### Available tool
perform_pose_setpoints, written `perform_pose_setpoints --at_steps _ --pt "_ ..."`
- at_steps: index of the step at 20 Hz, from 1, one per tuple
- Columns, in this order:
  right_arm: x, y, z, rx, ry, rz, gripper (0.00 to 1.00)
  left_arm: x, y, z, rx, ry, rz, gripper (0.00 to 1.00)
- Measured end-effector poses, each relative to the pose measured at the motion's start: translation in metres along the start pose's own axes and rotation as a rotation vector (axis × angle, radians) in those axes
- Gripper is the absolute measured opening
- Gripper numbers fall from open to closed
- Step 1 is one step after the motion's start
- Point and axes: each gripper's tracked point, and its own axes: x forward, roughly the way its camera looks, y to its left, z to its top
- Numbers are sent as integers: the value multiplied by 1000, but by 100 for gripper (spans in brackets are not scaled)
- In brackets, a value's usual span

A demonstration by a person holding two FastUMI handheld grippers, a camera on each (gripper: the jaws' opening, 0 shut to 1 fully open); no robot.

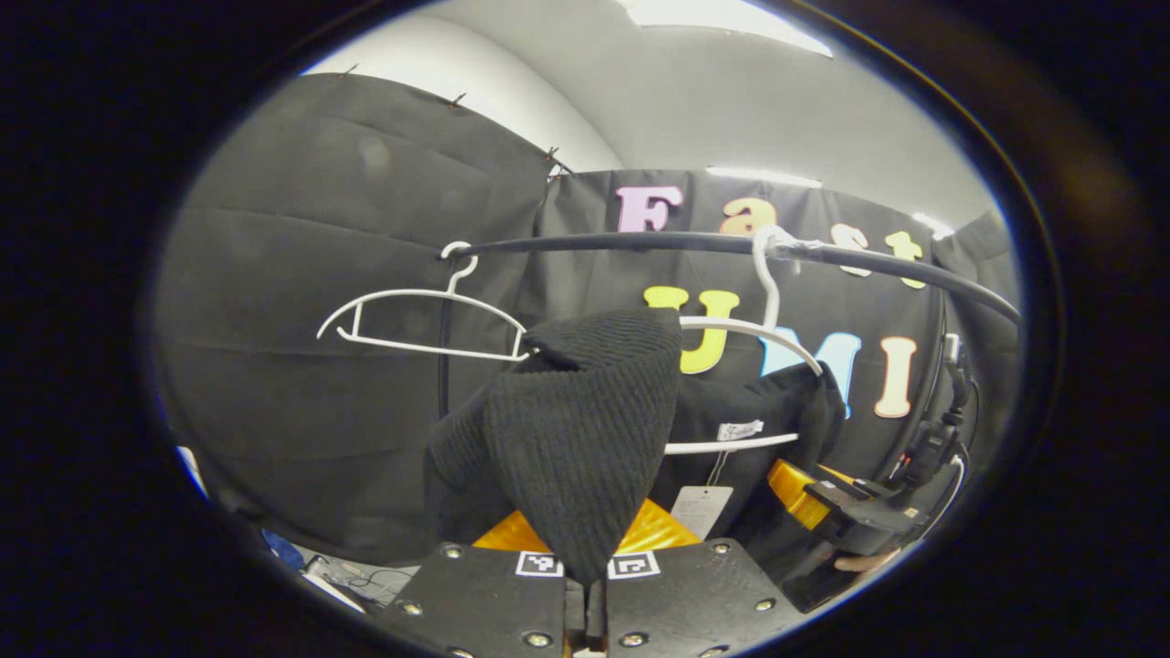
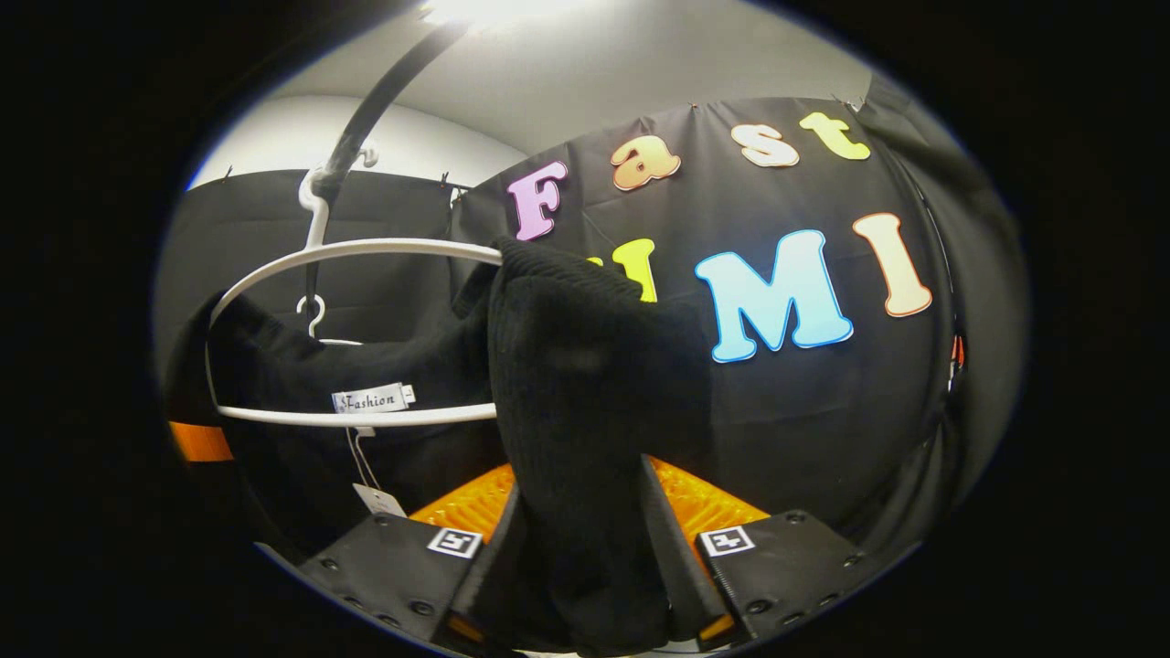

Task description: Grasp the clothes on the hanger with both hands and then place them into the laundry hamper below.

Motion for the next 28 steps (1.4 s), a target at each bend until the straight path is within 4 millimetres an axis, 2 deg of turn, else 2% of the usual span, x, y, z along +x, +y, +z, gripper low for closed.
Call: perform_pose_setpoints --at_steps 3,4,5,6,7,9,11,17,21,23,28 --pt "2 -14 6 34 -9 4 25 -13 -1 3 -8 4 -11 2" --pt "4 -11 7 45 -4 43 11 -18 -1 4 -16 5 -15 2" --pt "6 -9 6 53 5 93 8 -18 -3 4 -22 4 -20 2" --pt "-1 -7 10 70 2 141 11 -19 -4 3 -27 3 -23 2" --pt "6 -7 7 59 9 174 0 -20 -3 5 -28 3 -19 2" --pt "10 -23 14 12 -10 169 0 -24 -5 7 -35 2 -20 2" --pt "7 -28 18 26 -21 150 2 -35 -6 13 -54 -6 -46 3" --pt "6 -50 32 20 -72 86 2 -58 11 32 -51 -36 -45 2" --pt "7 -54 42 1 -105 61 0 -66 31 45 -51 -57 -35 2" --pt "8 -57 45 -16 -123 45 0 -62 50 50 -27 -63 -19 2" --pt "8 -69 45 -60 -146 -4 0 -56 77 61 11 -68 -14 2"
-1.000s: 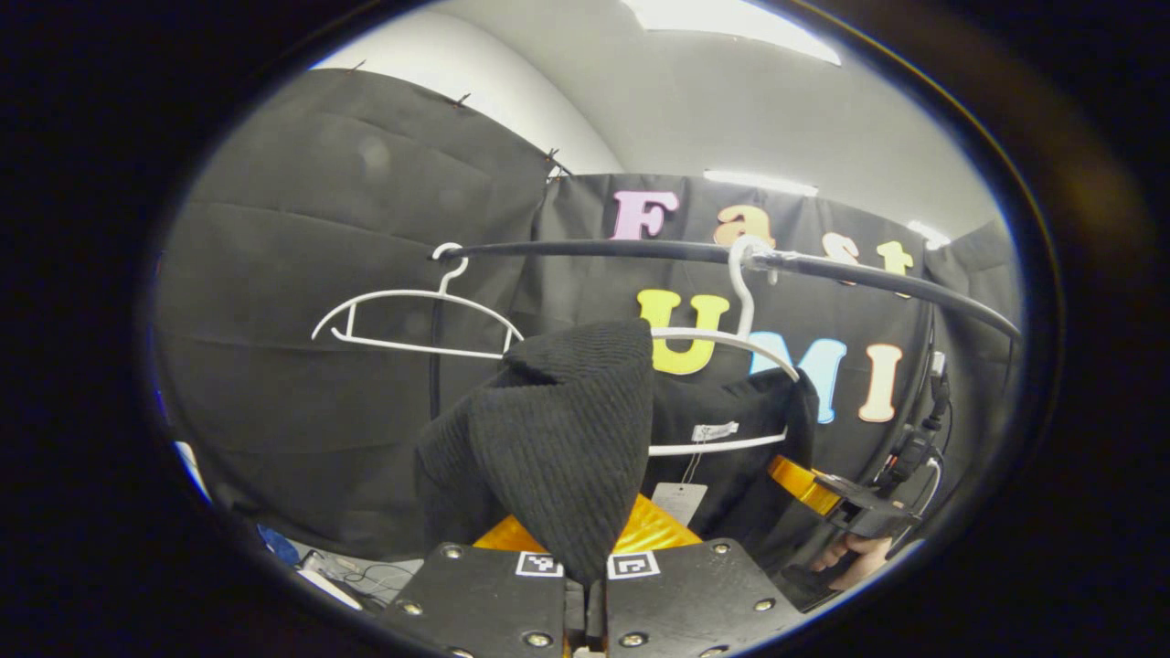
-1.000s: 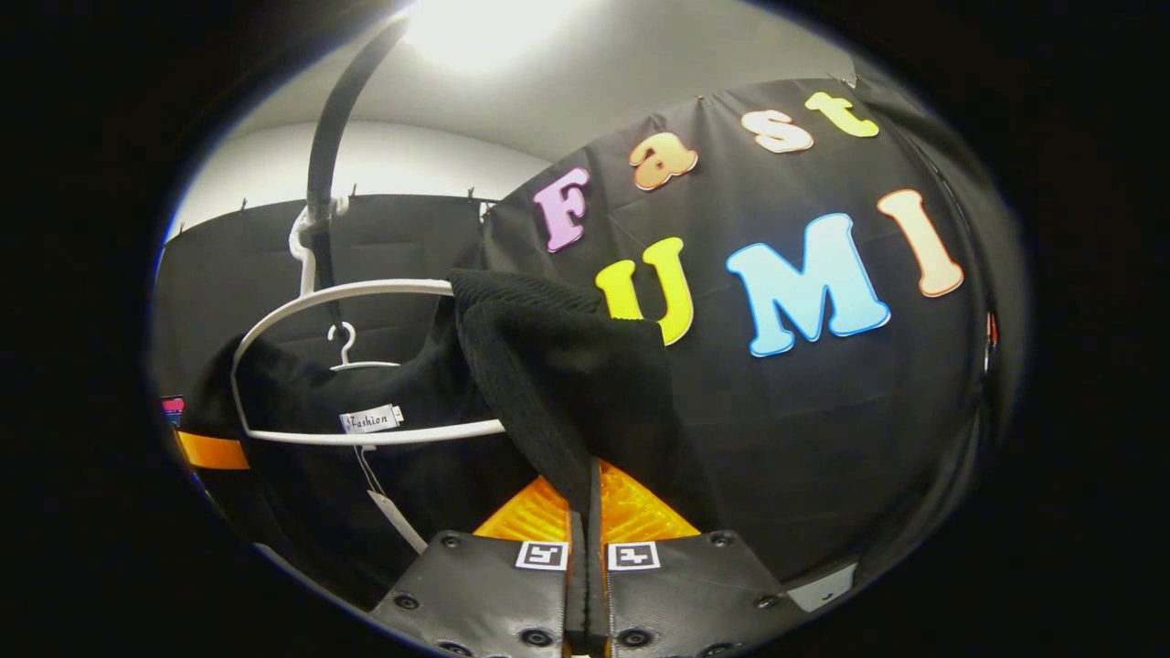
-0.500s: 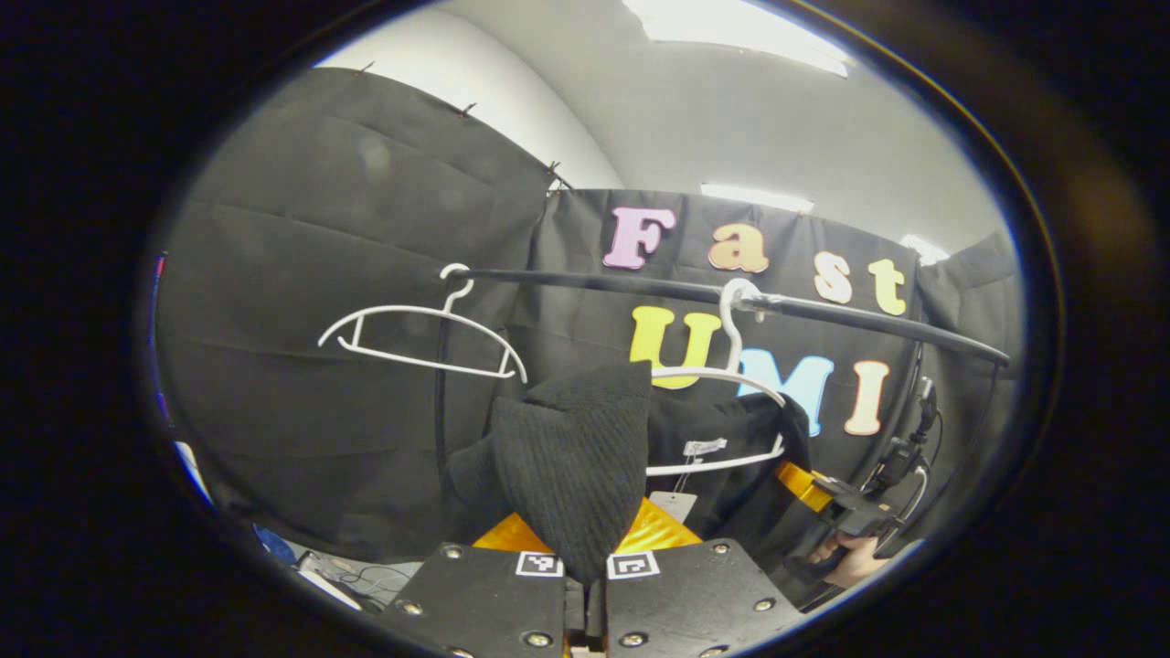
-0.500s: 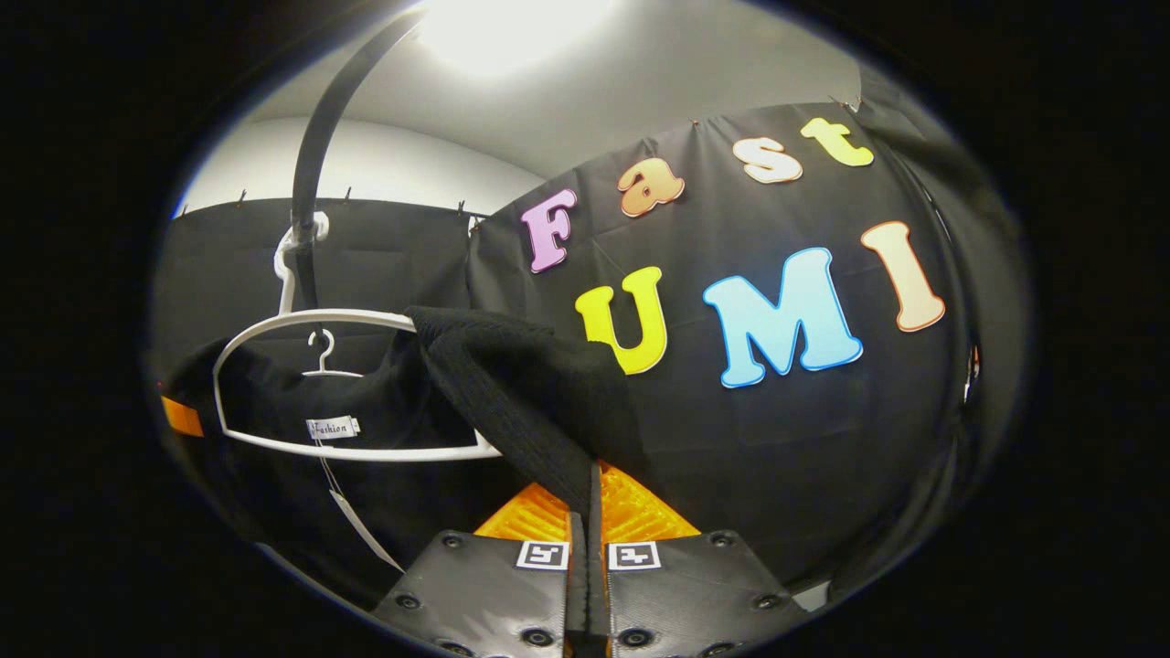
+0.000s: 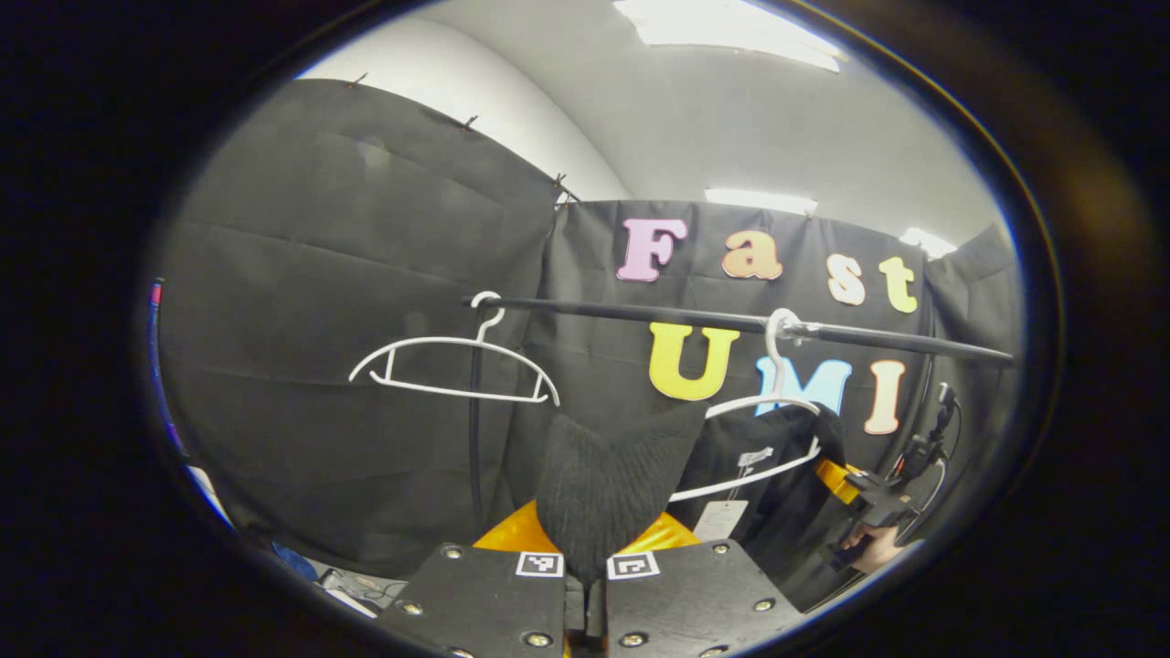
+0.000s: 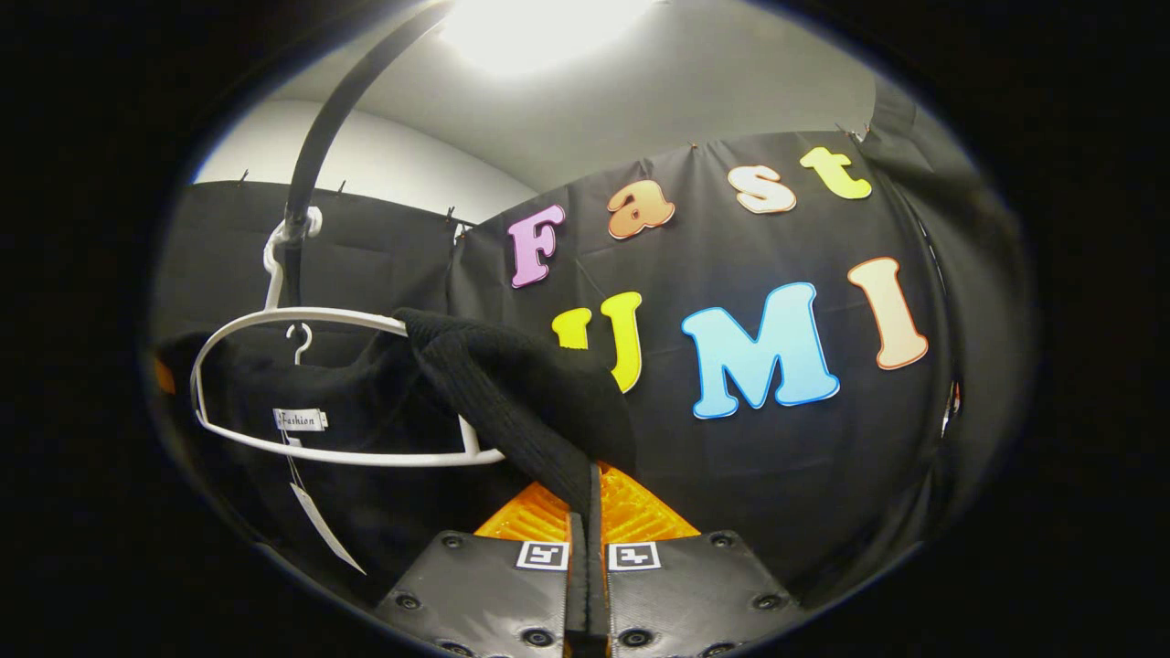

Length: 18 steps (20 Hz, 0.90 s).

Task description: Grasp the clothes on the hanger with both hands and then place them into the laundry hamper below.

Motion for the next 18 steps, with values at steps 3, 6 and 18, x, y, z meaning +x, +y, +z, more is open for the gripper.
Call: perform_pose_setpoints --at_steps 3,6,18 --pt "2 -11 2 -13 -19 -27 0 11 12 4 38 -2 2 2" --pt "7 -15 9 -46 -50 -42 0 38 8 11 86 -5 7 2" --pt "22 -17 18 114 -73 9 2 60 39 36 86 -39 -13 2"
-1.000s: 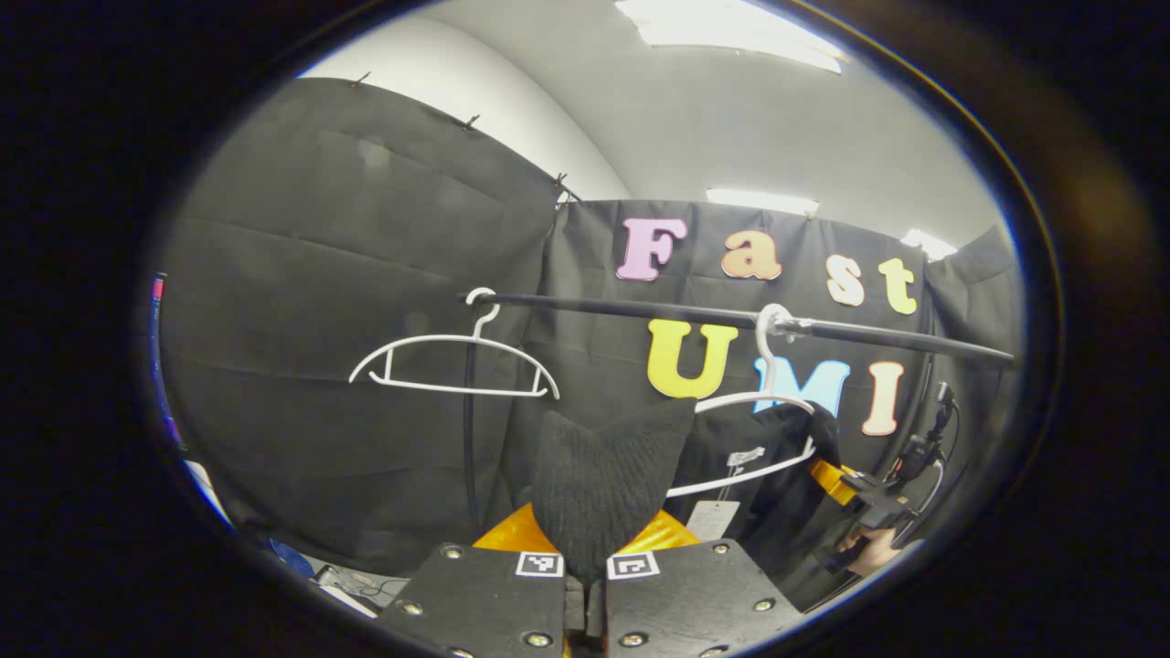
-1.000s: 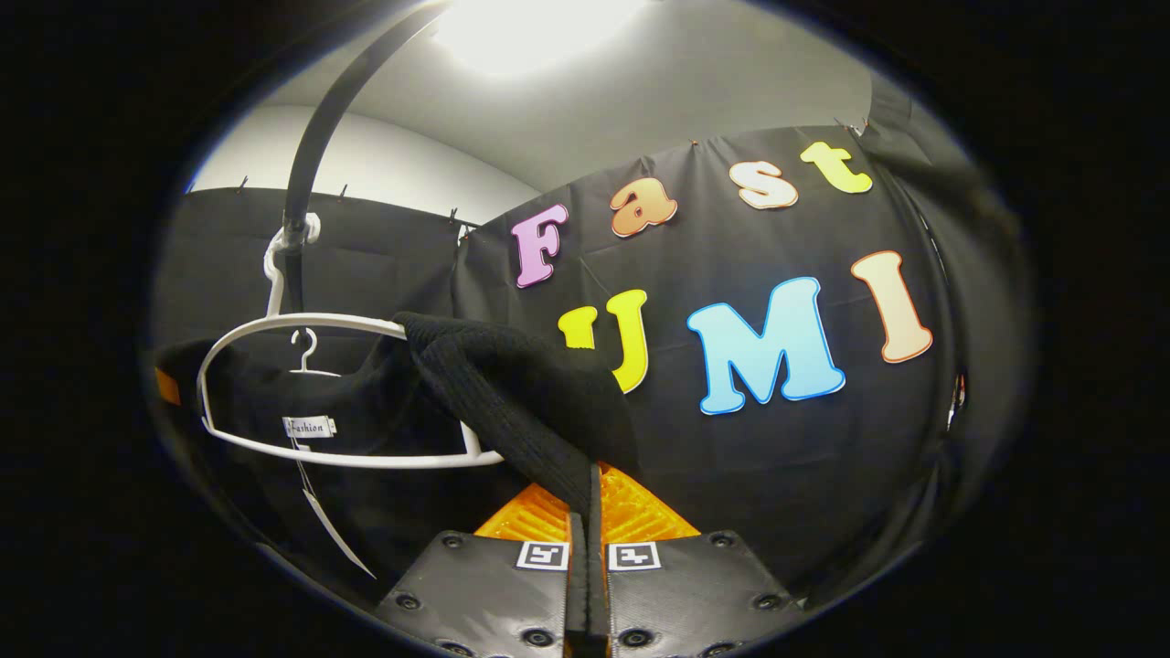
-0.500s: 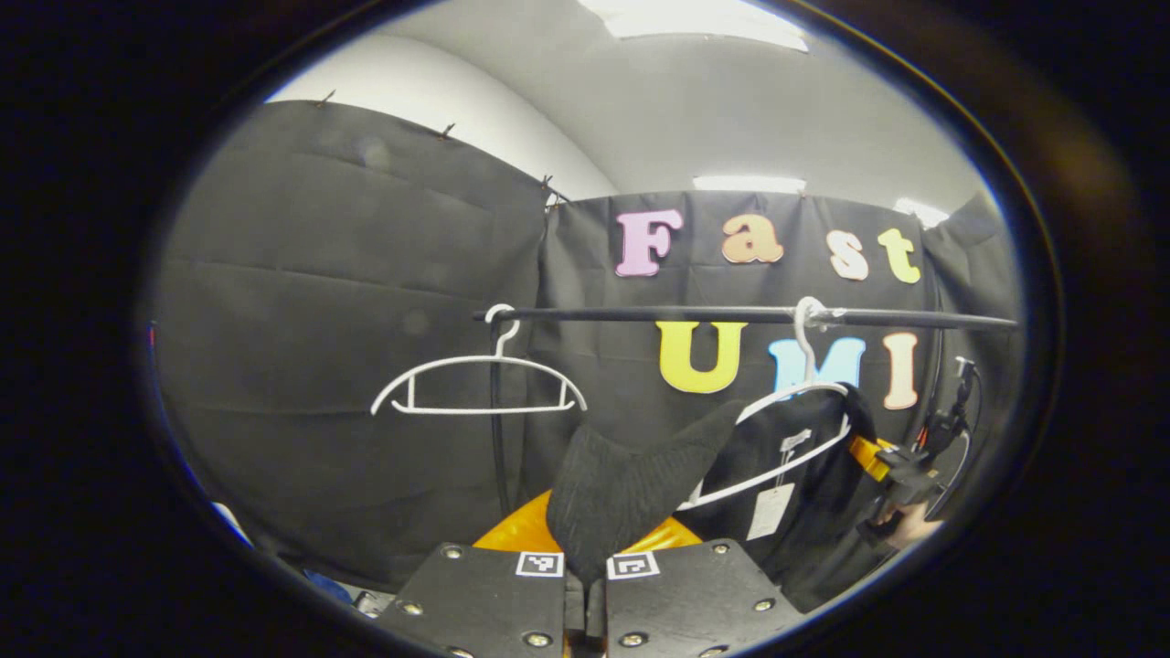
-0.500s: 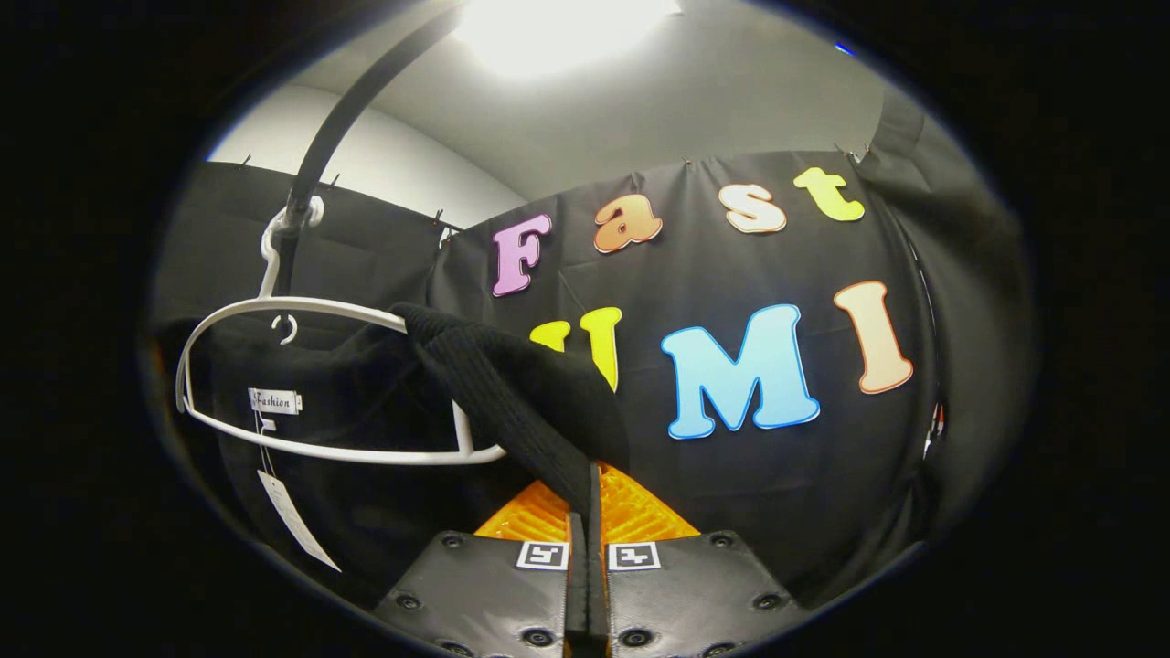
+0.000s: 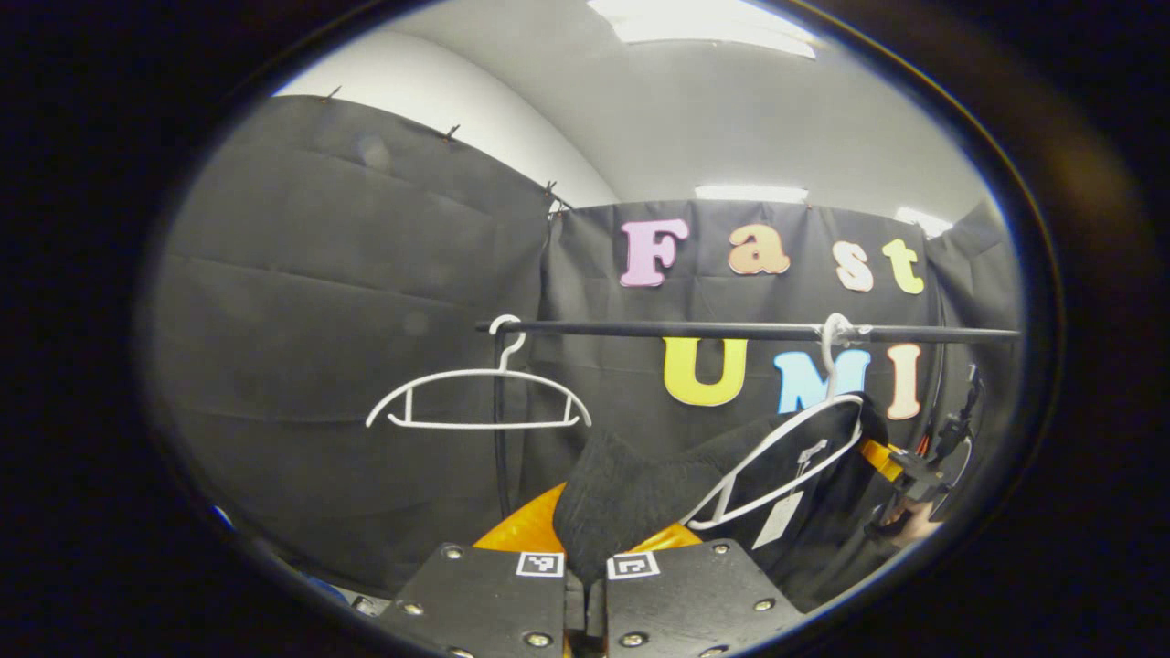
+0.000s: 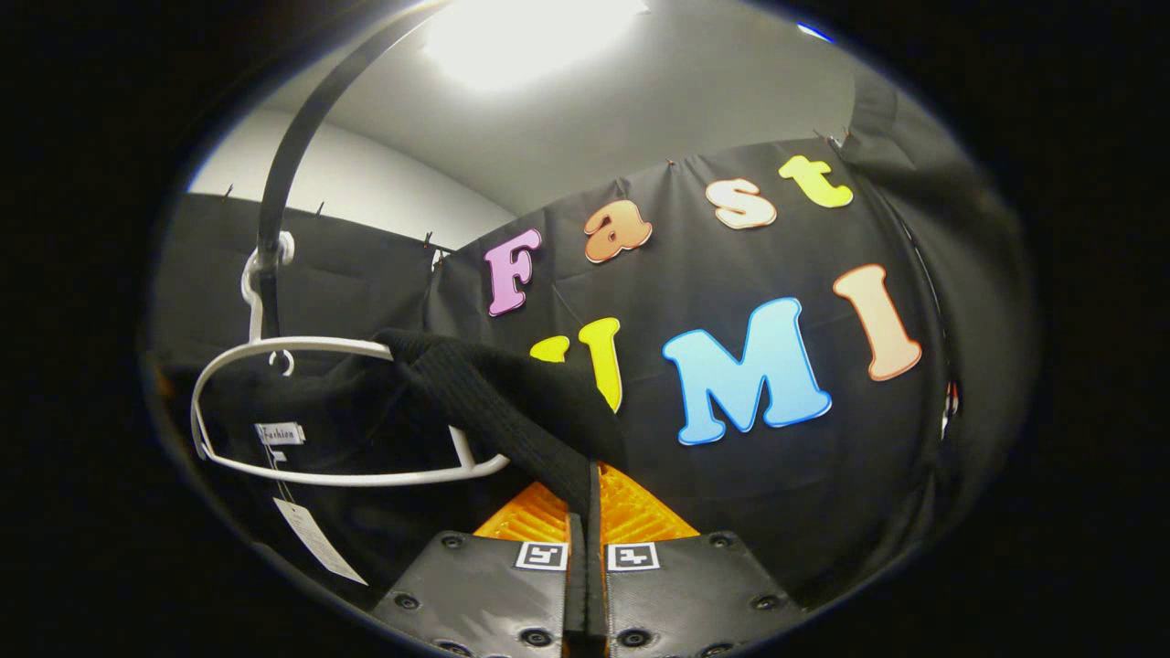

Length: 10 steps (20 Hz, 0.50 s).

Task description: Grasp the clothes on the hanger with both hands and then place them into the laundry hamper below.

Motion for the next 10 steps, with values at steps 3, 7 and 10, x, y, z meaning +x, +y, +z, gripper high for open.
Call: perform_pose_setpoints --at_steps 3,7,10 --pt "-9 -1 0 31 36 59 2 5 4 6 -28 -9 -18 2" --pt "-27 1 -1 -110 41 127 2 12 13 12 -38 -14 -18 2" --pt "-36 2 -6 -207 50 148 2 12 23 15 -66 -13 -23 2"
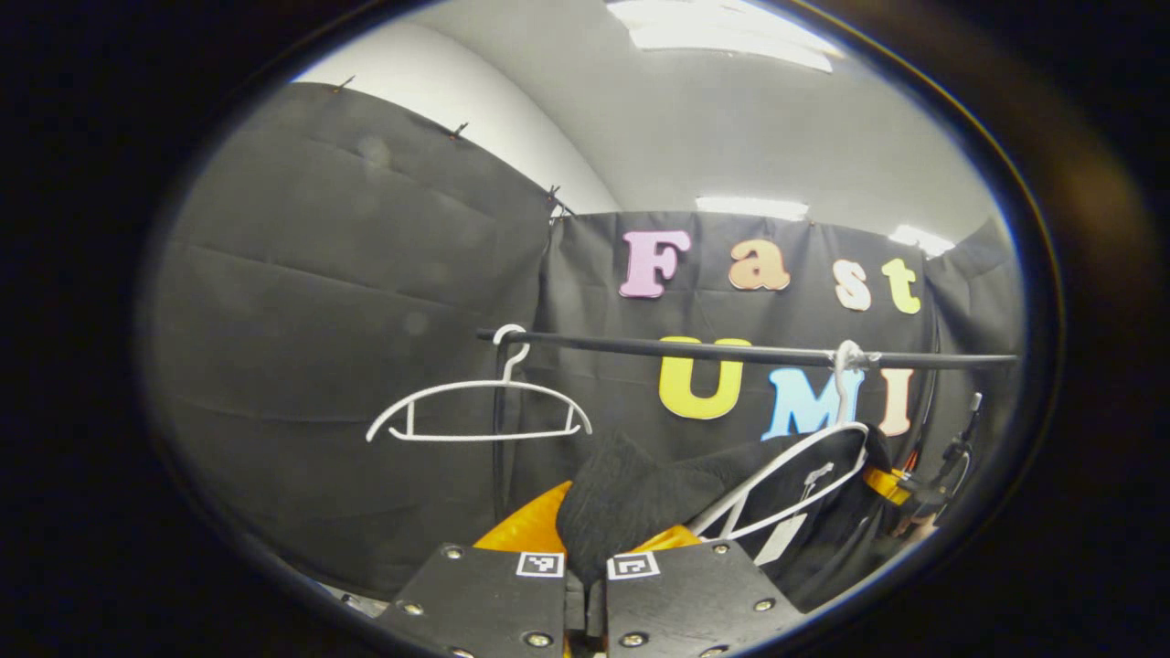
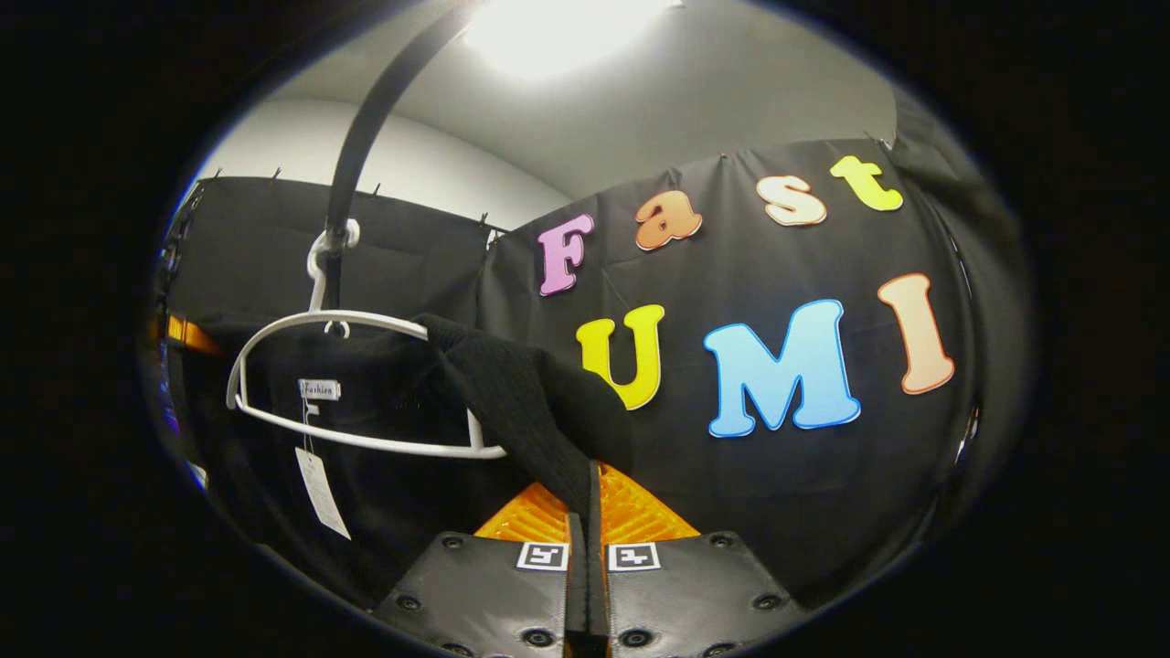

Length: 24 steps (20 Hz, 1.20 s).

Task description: Grasp the clothes on the hanger with both hands and then place them into the laundry hamper below.

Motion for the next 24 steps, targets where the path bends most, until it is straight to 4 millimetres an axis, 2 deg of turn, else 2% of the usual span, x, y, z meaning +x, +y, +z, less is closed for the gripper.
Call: perform_pose_setpoints --at_steps 2,3,4,6,9,13,15,16,21,24 --pt "-5 -2 3 -51 -7 -9 2 1 5 3 -15 0 -4 2" --pt "-7 -14 10 -77 -30 -49 0 1 12 6 -7 -6 14 2" --pt "-5 -19 21 -71 -62 -66 0 4 18 7 -2 -11 18 2" --pt "4 -22 26 -34 -86 -91 1 7 15 10 -18 -13 -11 2" --pt "21 -22 22 -62 -83 -118 2 26 18 3 10 -7 -15 2" --pt "37 -26 -3 -70 -34 -126 2 37 20 -19 -28 25 -33 2" --pt "41 -23 -24 -69 16 -114 0 40 22 -36 -25 54 -29 2" --pt "41 -23 -34 -73 38 -112 2 42 23 -44 -14 70 -24 2" --pt "35 -19 -72 -31 125 -105 0 34 32 -76 26 126 -3 2" --pt "25 -15 -86 -28 169 -118 2 26 33 -96 17 156 1 2"
